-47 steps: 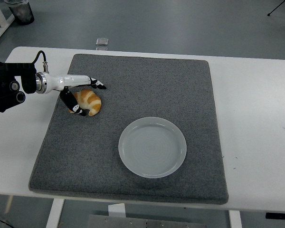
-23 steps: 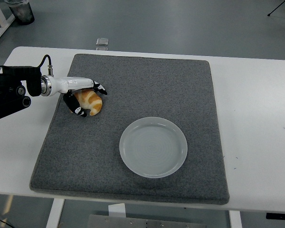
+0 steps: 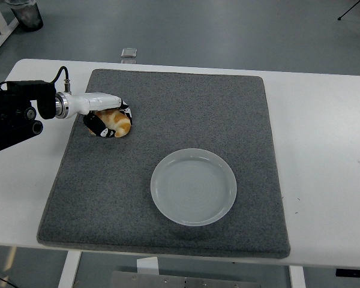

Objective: Place the bread on the plate

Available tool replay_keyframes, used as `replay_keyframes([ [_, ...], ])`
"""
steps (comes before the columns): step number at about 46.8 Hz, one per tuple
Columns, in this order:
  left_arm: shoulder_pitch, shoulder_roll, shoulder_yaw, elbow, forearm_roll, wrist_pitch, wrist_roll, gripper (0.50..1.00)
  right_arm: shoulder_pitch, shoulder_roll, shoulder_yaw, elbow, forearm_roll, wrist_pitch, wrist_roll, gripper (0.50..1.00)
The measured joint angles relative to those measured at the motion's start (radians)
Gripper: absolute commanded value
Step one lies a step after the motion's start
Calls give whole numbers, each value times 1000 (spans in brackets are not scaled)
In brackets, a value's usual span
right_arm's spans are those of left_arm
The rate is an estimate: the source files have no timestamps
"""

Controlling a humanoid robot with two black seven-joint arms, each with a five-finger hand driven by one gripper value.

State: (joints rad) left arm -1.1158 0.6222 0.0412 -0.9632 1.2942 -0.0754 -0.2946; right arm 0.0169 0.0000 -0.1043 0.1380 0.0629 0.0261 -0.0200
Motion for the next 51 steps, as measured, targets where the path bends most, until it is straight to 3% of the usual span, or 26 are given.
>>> replay_keyframes([
  [22,-36,-5,-11,18,11,34,2,500,0,0,0,0,0,0,0,952],
  [33,-108,-5,-15,8,-14,39,0,500,0,0,0,0,0,0,0,952],
  [42,-176,7,-55,7,-44,12,-14,500,0,0,0,0,0,0,0,952],
  [51,-234,30,-132,-16,-80,-78,-30,500,0,0,0,0,0,0,0,952],
])
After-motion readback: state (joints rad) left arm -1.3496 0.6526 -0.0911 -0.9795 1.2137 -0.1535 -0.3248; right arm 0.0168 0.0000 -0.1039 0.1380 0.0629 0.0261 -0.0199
